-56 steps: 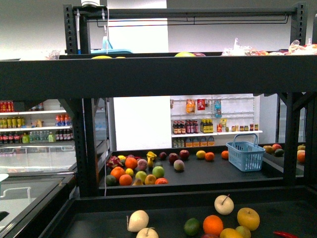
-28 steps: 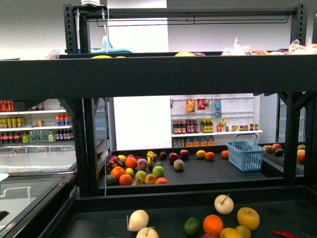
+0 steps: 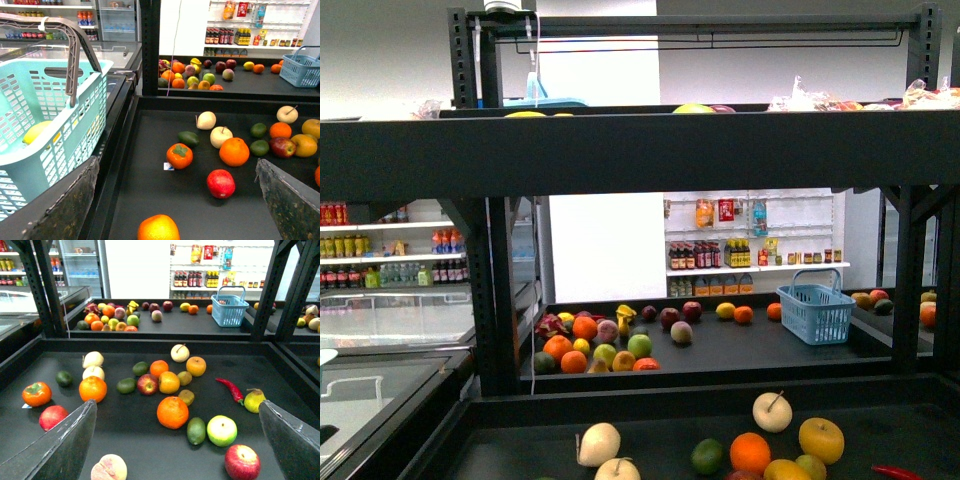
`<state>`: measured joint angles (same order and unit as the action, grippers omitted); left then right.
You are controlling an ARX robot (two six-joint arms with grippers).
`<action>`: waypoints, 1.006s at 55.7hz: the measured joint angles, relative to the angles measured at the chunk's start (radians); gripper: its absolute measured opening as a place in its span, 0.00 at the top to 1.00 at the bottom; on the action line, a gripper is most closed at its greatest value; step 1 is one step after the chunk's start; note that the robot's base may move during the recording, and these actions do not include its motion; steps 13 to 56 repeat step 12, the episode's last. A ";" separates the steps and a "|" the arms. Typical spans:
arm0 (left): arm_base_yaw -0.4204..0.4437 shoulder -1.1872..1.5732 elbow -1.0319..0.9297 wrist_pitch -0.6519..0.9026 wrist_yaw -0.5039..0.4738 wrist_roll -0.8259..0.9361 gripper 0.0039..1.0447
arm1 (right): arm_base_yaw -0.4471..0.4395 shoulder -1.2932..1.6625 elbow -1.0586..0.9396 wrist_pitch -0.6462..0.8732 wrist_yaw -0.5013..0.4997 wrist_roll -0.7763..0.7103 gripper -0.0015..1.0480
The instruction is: Pick lemon from shelf
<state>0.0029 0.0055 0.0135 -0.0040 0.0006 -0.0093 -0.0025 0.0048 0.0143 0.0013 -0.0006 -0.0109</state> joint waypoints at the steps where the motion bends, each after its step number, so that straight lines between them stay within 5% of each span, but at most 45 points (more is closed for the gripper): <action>1: 0.000 0.000 0.000 0.000 0.000 0.000 0.08 | 0.000 0.000 0.000 0.000 0.000 0.000 0.07; 56: 0.000 0.000 0.000 0.000 0.000 0.000 0.08 | 0.000 0.000 0.000 0.000 0.000 0.000 0.07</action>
